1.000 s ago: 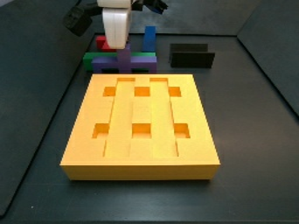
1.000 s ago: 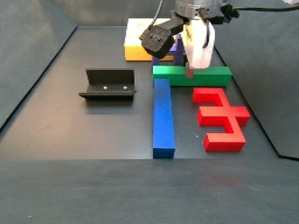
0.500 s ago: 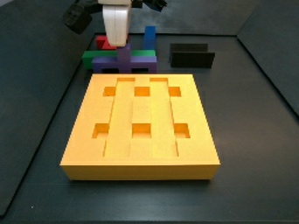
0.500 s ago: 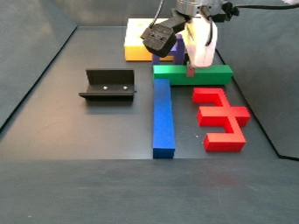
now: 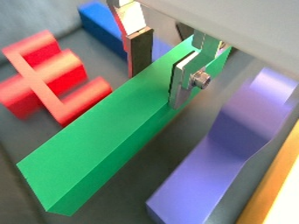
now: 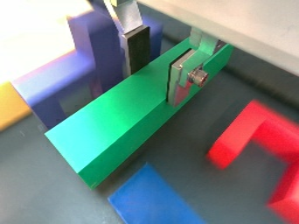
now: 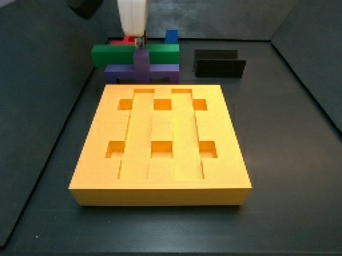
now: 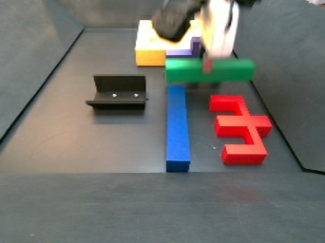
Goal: Pick up the green object. Move up. Move to above the board. Insert the green object.
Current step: Move up, then move to above the board.
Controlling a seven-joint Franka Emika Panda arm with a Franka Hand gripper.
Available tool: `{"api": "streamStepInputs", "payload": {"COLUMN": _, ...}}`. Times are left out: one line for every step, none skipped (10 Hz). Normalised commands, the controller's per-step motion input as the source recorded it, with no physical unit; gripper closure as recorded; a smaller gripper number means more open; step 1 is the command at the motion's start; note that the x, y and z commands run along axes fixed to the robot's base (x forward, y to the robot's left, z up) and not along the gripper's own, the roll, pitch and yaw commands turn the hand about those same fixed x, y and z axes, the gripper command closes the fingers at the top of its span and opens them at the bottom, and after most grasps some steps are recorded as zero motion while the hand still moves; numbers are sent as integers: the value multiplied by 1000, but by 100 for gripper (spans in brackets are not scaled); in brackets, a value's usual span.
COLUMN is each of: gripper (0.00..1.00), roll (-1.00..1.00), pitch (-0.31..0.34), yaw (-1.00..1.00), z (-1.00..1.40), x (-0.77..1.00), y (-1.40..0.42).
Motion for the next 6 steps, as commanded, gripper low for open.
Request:
{"api": "streamStepInputs", "payload": {"gripper": 100, "roll": -37, "pitch": 9, "yaw": -1, "z": 278, "x": -51, "y": 11}}
{"api": "streamStepInputs", "payload": {"gripper": 100, "roll": 0, "pitch": 0, "yaw": 0, "z": 1400, "x": 0, "y": 0}}
{"api": "streamStepInputs", "payload": {"gripper": 100, "roll": -6, "pitch": 31, "yaw": -3, "z": 1400, "x": -4, "y": -2}}
{"api": "streamStepInputs", "payload": {"gripper": 100, "roll": -35, "pitch": 28, "yaw": -2, "z": 1400, "x": -31, "y": -10}}
{"api": "streamStepInputs", "payload": {"gripper": 100, "roll": -60, "pitch": 17, "yaw": -5, "z": 1400, "x": 11, "y": -3}}
{"api": "streamStepInputs", "payload": {"gripper": 100, "roll": -73, "pitch": 39, "yaw": -3, "z": 1400, "x": 42, "y": 5}}
